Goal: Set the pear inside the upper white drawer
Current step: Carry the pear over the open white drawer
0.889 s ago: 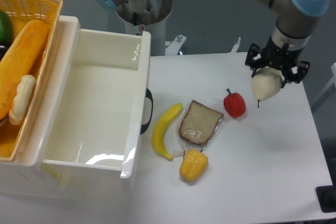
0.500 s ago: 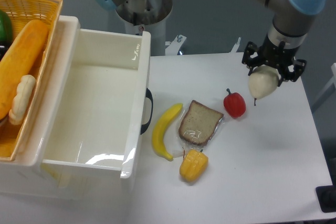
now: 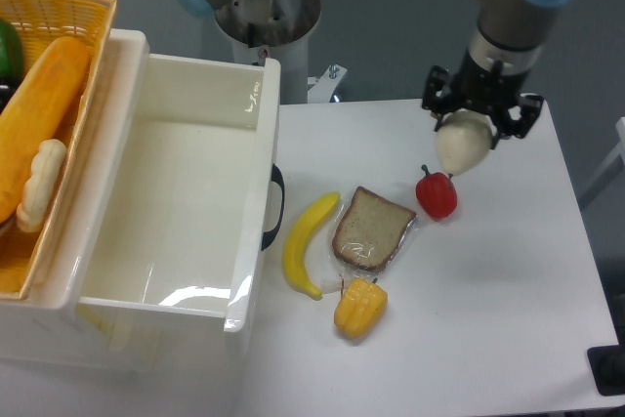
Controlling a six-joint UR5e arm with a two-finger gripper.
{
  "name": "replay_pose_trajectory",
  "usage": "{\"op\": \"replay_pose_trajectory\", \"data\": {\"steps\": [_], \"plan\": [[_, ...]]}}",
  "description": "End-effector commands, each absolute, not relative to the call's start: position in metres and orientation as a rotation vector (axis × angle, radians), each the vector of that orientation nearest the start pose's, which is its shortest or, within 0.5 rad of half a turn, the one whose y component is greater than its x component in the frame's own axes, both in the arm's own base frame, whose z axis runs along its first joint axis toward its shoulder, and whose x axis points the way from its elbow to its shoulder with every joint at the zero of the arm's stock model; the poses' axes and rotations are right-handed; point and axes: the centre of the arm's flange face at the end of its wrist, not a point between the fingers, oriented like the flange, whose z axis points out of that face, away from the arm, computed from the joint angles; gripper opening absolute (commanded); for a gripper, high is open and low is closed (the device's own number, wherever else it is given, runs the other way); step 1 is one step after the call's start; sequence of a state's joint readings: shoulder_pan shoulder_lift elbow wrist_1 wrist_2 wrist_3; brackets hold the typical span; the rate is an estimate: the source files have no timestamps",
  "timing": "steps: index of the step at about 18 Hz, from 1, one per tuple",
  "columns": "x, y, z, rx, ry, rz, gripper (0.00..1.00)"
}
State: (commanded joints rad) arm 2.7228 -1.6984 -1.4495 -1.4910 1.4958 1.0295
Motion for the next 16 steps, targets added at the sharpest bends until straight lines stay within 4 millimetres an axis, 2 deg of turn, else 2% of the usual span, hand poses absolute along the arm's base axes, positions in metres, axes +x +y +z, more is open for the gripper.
{"op": "replay_pose_trajectory", "data": {"steps": [2,4,8,10,13,16], "plan": [[-0.425,0.36,0.502,-3.001,-0.172,0.046,0.16],[-0.406,0.36,0.515,-2.957,-0.236,0.041,0.15],[-0.36,0.38,0.537,-2.885,-0.272,0.021,0.15],[-0.328,0.403,0.537,-2.886,-0.247,0.0,0.15],[-0.293,0.429,0.533,-2.89,-0.241,-0.037,0.15],[-0.279,0.45,0.519,-2.909,-0.222,-0.075,0.15]]}}
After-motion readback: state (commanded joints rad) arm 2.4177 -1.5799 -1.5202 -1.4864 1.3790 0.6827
